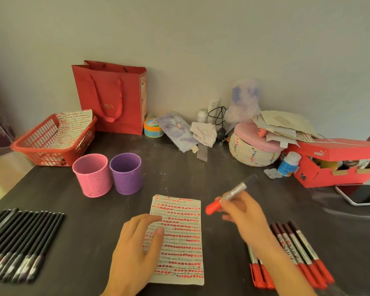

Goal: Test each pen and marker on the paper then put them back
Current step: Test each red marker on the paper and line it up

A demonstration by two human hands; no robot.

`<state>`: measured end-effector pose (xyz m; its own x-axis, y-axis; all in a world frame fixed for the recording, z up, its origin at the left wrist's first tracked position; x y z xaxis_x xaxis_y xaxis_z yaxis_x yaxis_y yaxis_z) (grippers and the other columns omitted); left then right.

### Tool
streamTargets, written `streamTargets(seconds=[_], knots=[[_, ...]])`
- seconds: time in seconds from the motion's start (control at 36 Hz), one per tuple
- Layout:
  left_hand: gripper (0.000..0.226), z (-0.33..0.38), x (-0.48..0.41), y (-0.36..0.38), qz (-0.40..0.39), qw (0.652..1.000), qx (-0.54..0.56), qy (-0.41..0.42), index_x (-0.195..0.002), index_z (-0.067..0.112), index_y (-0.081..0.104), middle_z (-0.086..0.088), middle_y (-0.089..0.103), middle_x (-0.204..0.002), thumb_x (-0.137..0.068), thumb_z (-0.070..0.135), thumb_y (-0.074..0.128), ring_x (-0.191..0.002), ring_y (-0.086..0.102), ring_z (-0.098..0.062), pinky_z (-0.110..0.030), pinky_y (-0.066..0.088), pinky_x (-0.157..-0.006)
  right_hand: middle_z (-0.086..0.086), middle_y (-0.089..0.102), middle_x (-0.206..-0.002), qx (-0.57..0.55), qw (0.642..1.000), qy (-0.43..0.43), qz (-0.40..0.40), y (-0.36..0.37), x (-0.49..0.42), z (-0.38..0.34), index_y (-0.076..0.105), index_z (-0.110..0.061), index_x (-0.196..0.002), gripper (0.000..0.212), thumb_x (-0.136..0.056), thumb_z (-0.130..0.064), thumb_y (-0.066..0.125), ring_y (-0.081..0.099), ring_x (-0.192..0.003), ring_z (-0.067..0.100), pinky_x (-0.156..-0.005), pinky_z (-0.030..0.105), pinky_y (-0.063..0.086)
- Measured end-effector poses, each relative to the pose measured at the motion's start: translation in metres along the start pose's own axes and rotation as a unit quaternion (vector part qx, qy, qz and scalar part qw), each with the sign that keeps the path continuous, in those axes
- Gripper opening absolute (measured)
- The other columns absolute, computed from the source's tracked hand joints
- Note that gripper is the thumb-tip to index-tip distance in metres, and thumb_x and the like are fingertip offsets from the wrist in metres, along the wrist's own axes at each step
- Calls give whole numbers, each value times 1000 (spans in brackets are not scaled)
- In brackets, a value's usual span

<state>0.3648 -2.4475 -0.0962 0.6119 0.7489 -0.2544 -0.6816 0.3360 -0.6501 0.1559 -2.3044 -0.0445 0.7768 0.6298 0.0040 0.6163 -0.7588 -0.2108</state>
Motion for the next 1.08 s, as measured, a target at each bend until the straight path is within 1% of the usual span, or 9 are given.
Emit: streamTargets(seconds=[0.11,0.22,0.36,0.42,0.69,0.86,0.94,1.0,1.08], knots=[[42,44,22,-1,-27,996,70,43,-100,50,55,27,62,-100,-95,73,20,-96,61,-3,-18,44,-70,-1,77,-106,-105,993,-28,-53,34,71,-14,73,-30,-98,15,-83,-28,71,73,-101,14,-82,22,57],[62,69,47,13,-49,996,64,49,-64,42,51,17,59,-64,-95,69,5,-71,60,-9,-23,39,-56,5,77,-103,-203,978,-47,-8,54,106,-11,75,-21,-93,15,-80,-20,70,73,-99,18,-79,23,58],[58,64,81,34,-43,999,14,-11,-60,28,40,3,65,-69,-87,66,6,-66,56,-20,-32,33,-58,3,52,-65,-482,869,66,86,62,123,-2,59,-16,-73,3,-74,-14,59,53,-59,16,-57,28,51],[57,62,92,38,-68,997,19,-32,-59,29,36,4,64,-71,-86,67,4,-73,56,-20,-31,32,-60,-3,39,-59,-520,842,98,107,63,129,1,52,-20,-66,16,-79,-22,62,40,-53,14,-56,28,44],[63,57,98,40,-112,991,41,-66,-51,23,47,5,49,-46,-91,62,20,-49,46,-15,-29,28,-50,-5,24,-49,-569,796,172,116,56,132,14,32,-22,-51,49,-92,-31,57,23,-44,13,-45,27,33],[55,53,107,39,-214,916,252,-226,-41,20,41,10,38,-42,-78,60,40,-44,33,-6,-21,29,-50,-7,16,-40,-526,836,155,2,46,126,18,27,-25,-44,50,-85,-27,56,12,-36,13,-38,23,23],[59,27,112,23,-187,872,286,-350,-36,22,46,11,36,-41,-92,39,55,-41,30,-8,-20,27,-46,-9,16,-40,-528,846,54,50,-11,101,7,20,-25,-49,52,-82,-27,59,15,-35,9,-38,21,24],[66,12,116,11,-123,890,284,-334,-37,24,41,12,35,-44,-100,38,50,-45,29,-9,-24,28,-51,-10,19,-41,-508,860,30,27,-37,82,1,21,-26,-50,53,-89,-31,57,18,-37,8,-41,23,27],[62,22,116,10,-74,957,228,-162,-51,33,49,14,43,-50,-103,61,31,-51,38,-7,-23,30,-53,-8,32,-47,-477,873,95,-44,-12,66,2,36,-23,-49,52,-95,-40,52,30,-47,10,-54,25,31]])
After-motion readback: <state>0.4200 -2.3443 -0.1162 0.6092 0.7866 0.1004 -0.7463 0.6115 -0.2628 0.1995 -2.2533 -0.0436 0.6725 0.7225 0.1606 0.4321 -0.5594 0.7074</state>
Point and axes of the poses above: each hand's wrist, its own x-axis away from the middle knuckle, its own y-axis out of the palm, z = x × y, the point moved 1 cm from there along -x, towards the middle knuckle
